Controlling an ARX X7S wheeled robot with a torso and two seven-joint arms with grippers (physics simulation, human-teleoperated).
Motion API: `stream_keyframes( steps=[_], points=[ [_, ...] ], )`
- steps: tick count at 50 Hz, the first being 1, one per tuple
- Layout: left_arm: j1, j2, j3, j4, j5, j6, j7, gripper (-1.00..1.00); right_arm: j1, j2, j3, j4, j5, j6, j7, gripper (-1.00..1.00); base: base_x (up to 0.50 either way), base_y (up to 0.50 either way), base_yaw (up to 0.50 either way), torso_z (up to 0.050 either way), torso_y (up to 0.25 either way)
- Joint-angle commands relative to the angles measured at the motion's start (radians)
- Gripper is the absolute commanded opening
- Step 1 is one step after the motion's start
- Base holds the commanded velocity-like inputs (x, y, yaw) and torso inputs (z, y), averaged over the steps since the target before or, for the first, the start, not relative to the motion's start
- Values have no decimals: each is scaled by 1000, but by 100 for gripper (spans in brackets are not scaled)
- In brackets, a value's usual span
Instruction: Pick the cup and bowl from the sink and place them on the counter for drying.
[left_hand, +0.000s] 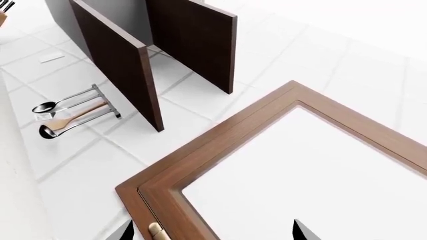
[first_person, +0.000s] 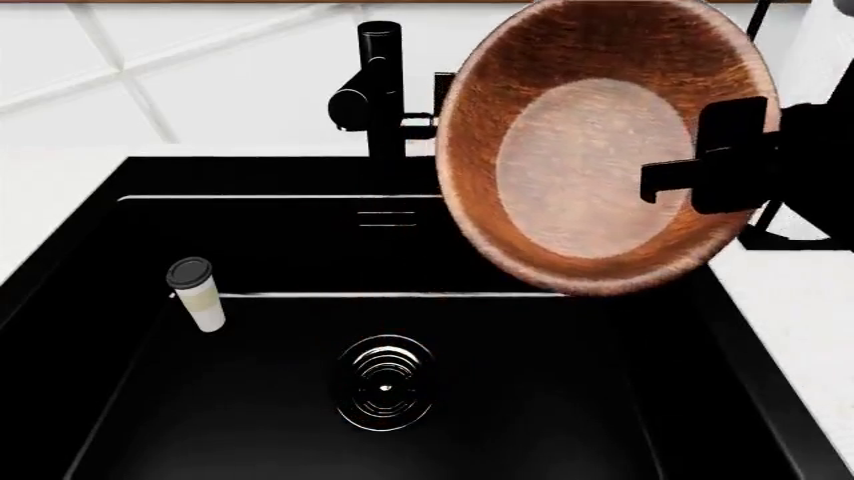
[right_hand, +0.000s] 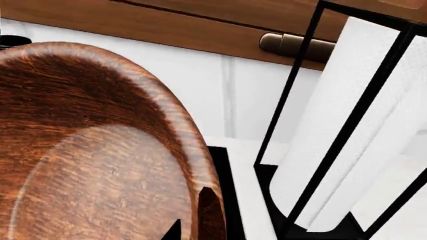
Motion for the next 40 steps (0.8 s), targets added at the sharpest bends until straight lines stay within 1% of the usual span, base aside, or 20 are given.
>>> stream_keyframes(
  steps=[1, 4, 7, 14, 18, 22, 31, 40],
  points=[
    [9, 2, -4, 1, -3, 8, 2, 100, -5, 104, 52, -27, -18, -86, 12, -100, 0, 0, 0, 0, 0],
    [10, 2, -5, 1, -4, 10, 1, 100, -26, 134, 61, -36, -24, -124, 3, -100, 0, 0, 0, 0, 0],
    [11, 1, -5, 1, -4, 11, 0, 100, -58, 173, 74, -54, -16, -195, 0, -100, 0, 0, 0, 0, 0],
    [11, -2, -5, 3, -4, 11, -5, 100, -104, 254, 78, -84, -13, -268, 5, -100, 0, 0, 0, 0, 0],
    [11, -3, -5, 3, -3, 12, -6, 100, -168, 316, 75, -118, -11, -381, -25, -100, 0, 0, 0, 0, 0],
    [8, -5, -1, 0, 0, 11, -6, 100, -202, 360, 74, -150, -16, -449, -49, -100, 0, 0, 0, 0, 0],
    [8, -7, 3, -2, 3, 14, -7, 100, -220, 428, 86, -201, -32, -508, -102, -100, 0, 0, 0, 0, 1],
    [11, -8, 5, -3, 4, 19, -6, 100, -218, 421, 95, -201, -45, -507, -121, -100, 0, 0, 0, 0, 0]
  ],
)
